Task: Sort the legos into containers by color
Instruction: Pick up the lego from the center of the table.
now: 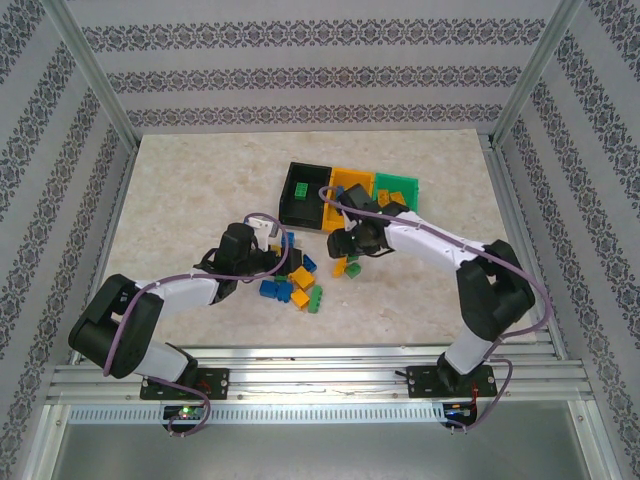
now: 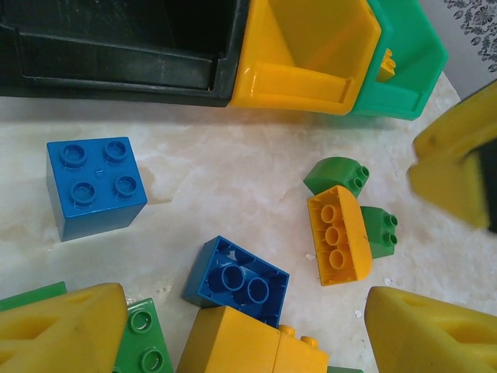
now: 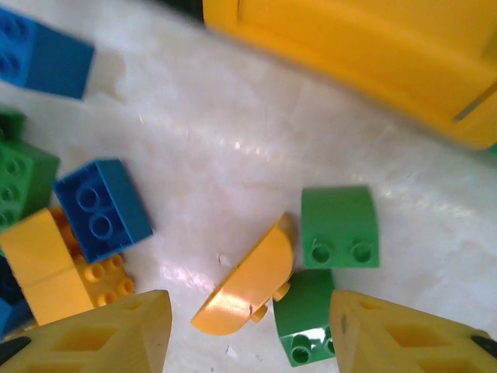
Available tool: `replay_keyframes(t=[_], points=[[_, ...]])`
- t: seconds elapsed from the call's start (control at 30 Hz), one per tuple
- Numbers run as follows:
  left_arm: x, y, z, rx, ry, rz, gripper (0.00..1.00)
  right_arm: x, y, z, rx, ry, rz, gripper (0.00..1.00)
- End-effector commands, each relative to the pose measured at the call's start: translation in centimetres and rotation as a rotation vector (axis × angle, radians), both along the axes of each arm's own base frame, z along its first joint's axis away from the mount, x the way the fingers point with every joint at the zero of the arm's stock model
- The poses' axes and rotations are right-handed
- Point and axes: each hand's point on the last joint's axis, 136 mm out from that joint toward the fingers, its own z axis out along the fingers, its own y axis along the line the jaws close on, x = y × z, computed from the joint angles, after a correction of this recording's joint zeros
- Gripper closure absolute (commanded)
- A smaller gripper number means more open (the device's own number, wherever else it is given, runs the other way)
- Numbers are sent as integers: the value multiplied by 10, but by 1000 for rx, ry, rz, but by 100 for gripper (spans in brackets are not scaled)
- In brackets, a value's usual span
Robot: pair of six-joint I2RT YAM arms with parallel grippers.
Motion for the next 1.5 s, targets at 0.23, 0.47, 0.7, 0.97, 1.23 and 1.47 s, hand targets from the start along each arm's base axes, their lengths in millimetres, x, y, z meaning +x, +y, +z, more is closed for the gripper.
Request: replay_keyframes(t=[0.23,0.47,0.7,0.97,1.23,1.47], points=[[6,2,12,-36,-30,7,20,-23,19,-32,-56,126,-8,44],[6,2,14,-44,-32,7,19,-19,3,-38,-213,87,-27,44],[6,3,14,-47,-32,10,20,-12,4,-45,-233,82,-54,43],[7,3,10,-45,-22,9,19,3,24,-53,-208,71,-53,44],[7,4,13,-49,-27,12,19,2,24,-34,-179,25,-47,69],[7,3,11,-56,-19,10,19,17,12,16,-56,-94,-107,70]])
